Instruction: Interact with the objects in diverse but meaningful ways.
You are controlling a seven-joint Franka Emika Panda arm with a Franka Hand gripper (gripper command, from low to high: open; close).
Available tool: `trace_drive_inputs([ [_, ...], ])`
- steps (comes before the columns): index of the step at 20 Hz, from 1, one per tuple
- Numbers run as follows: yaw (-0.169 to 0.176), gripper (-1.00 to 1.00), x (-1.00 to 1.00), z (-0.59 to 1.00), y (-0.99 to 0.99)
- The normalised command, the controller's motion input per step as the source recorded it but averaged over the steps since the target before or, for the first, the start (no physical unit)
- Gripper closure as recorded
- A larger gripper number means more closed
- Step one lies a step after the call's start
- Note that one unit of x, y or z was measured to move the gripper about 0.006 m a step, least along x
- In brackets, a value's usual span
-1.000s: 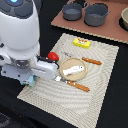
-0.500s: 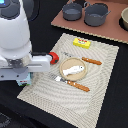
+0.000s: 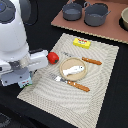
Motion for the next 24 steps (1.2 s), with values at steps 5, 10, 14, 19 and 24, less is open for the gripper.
trace_drive_inputs([
  [5, 0.068, -1.00, -0.32, 0.63, 0.30],
  [10, 0.111, -1.00, -0.25, 0.70, 0.39],
  [14, 0.129, -1.00, -0.12, 0.76, 0.47],
  [19, 0.090, -1.00, 0.18, 0.65, 0.57],
  [24, 0.021, -1.00, 0.53, 0.54, 0.45],
])
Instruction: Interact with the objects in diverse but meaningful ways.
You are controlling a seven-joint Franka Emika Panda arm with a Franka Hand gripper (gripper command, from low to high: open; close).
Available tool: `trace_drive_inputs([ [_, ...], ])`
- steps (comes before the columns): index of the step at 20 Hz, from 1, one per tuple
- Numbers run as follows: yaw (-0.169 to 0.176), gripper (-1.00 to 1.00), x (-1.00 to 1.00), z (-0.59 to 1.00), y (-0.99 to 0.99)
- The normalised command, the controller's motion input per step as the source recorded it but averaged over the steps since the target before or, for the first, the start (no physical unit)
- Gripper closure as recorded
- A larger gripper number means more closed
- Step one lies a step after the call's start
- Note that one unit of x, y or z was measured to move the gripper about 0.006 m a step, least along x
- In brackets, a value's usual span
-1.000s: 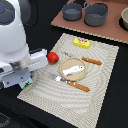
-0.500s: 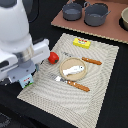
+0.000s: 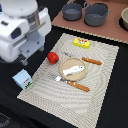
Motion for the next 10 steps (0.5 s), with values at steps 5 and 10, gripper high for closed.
trace_drive_inputs([
  [5, -0.052, -1.00, 0.87, 0.32, 0.18],
  [10, -0.108, -1.00, 0.77, -0.03, 0.05],
])
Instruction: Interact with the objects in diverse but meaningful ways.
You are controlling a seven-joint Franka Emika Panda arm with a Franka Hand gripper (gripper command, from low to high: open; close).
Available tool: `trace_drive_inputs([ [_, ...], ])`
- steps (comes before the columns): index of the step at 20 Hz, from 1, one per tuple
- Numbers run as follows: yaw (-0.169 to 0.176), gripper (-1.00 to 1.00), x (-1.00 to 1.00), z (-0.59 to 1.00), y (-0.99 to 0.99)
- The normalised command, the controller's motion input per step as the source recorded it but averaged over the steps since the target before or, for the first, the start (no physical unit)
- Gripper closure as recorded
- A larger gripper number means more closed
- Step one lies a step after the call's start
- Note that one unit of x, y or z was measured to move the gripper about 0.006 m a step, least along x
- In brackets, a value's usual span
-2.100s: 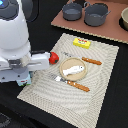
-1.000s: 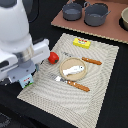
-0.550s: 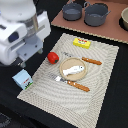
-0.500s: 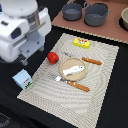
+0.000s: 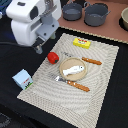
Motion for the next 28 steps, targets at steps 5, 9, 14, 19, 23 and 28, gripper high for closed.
trace_drive_inputs([
  [5, -0.094, -1.00, 0.22, -0.38, 0.10],
  [9, -0.087, -1.00, 0.01, -0.41, 0.24],
  [14, -0.003, -1.00, -0.22, -0.43, 0.36],
  [19, -0.005, -1.00, -0.10, -0.35, 0.36],
  [23, 0.000, -1.00, -0.10, -0.37, 0.27],
  [28, 0.000, -1.00, -0.07, -0.33, 0.12],
])
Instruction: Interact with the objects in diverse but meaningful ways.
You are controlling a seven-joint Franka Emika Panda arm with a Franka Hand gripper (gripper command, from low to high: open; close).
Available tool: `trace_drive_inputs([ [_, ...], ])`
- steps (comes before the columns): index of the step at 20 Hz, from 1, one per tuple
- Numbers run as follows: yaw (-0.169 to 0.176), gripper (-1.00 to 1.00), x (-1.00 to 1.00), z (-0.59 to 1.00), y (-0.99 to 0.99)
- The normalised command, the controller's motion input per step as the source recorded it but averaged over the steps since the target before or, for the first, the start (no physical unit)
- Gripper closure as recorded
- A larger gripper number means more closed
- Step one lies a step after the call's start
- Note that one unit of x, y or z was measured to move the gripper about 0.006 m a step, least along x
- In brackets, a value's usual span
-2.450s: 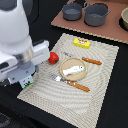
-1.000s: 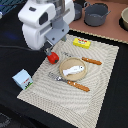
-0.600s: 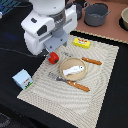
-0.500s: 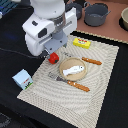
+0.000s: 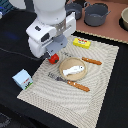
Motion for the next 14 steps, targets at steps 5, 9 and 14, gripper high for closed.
trace_drive_inputs([
  [5, 0.000, -1.00, -0.06, -0.34, 0.08],
  [9, -0.001, 1.00, -0.10, -0.36, 0.05],
  [14, 0.000, 1.00, -0.09, -0.37, 0.07],
])
